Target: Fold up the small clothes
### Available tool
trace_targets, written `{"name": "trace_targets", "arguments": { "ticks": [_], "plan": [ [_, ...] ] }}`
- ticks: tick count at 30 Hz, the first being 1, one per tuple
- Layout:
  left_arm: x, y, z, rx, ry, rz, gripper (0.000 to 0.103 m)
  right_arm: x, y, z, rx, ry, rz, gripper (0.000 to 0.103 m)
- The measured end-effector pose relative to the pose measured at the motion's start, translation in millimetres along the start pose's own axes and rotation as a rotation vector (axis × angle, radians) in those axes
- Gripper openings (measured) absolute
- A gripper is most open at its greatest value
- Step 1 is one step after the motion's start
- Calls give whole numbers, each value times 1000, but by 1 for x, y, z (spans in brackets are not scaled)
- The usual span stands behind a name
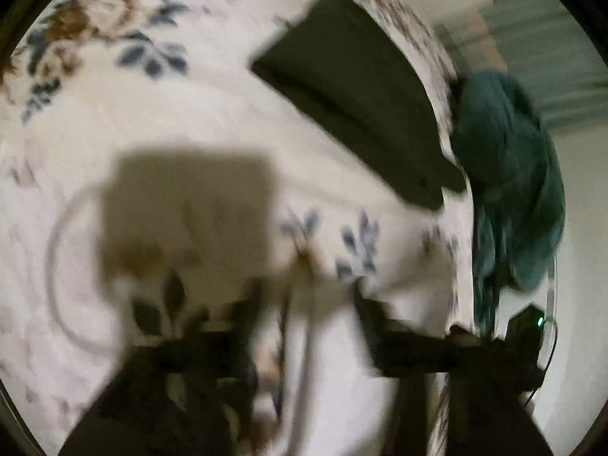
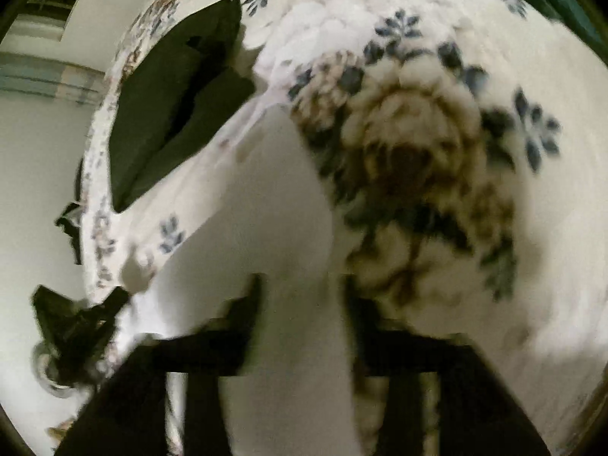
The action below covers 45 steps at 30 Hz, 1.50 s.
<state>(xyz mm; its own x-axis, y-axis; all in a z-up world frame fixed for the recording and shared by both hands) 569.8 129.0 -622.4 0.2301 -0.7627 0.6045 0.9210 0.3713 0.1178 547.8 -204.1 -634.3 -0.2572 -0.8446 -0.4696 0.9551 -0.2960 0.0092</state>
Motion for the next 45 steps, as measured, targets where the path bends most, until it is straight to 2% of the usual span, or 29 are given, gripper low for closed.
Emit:
{"name": "trace_targets", "arguments": {
  "ticks": [2,6,9,10,11,13,16,18,19,22,23,24,25,26,27,29,32,36,40,43,45],
  "plan": [
    [12,-21,17,-28,-42,-36,54,1,-34,18,-31,-9,-4,59],
    [10,-91,73,-101,-38,-81,54,19,-117,56,-66,-51,-42,64],
    [-4,-154,107,-165,-20,-87,54,42,-192,74,-81,-72,-86,64],
    [-15,-181,114,-207,-6,-68,54,55,-227,76,-92,-94,-100,64],
    [-22,-199,113,-239,-1,-49,54,64,-251,76,-102,-106,-119,64],
    [-47,-258,112,-327,31,38,54,80,-298,73,-138,-104,-158,64],
    [-67,-327,99,-414,71,97,54,104,-362,54,-190,-86,-226,64],
    [-70,-359,90,-443,83,106,54,119,-389,43,-147,-97,-250,61],
    [-73,-373,83,-452,119,99,54,124,-402,35,-117,-84,-259,59],
    [-75,-387,70,-412,208,45,51,136,-424,15,-105,-91,-289,58],
    [-73,-390,68,-384,239,17,30,140,-432,9,-106,-80,-315,58],
    [-70,-390,68,-361,252,-6,12,141,-437,7,-97,-69,-340,53],
    [-66,-390,70,-343,277,-31,6,142,-443,9,-72,-52,-358,37],
    [-62,-391,72,-331,282,-41,6,140,-445,11,-55,-46,-358,27],
    [-56,-389,78,-307,279,-53,6,139,-449,15,-41,-56,-348,9],
    [-46,-386,91,-274,283,-89,6,134,-455,28,-2,-84,-310,7],
    [-41,-384,109,-234,268,-87,6,122,-463,46,17,-99,-245,5],
    [-59,-376,114,-207,289,-85,6,106,-474,54,-10,-124,-177,4],
    [-96,-376,113,-220,291,-29,6,106,-489,33,-87,-136,-196,4],
    [-91,-377,117,-212,262,-29,6,100,-497,16,-126,-139,-183,3],
    [-93,-377,121,-209,273,-47,6,102,-504,3,-167,-147,-182,3]
  ]
}}
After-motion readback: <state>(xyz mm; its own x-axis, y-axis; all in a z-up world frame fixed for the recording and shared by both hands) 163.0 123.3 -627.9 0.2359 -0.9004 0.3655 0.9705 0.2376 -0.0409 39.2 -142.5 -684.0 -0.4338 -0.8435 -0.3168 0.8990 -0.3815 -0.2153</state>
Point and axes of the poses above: each gripper's, at about its wrist camera, not at the fingertips, and z roughly against the way its jaws point, x to its right, y to its top, the point moved 9 cm from there along -z, roughly the way its jaws point, and after that the axes turned 1 degree about -z, right-handed, at the moved point
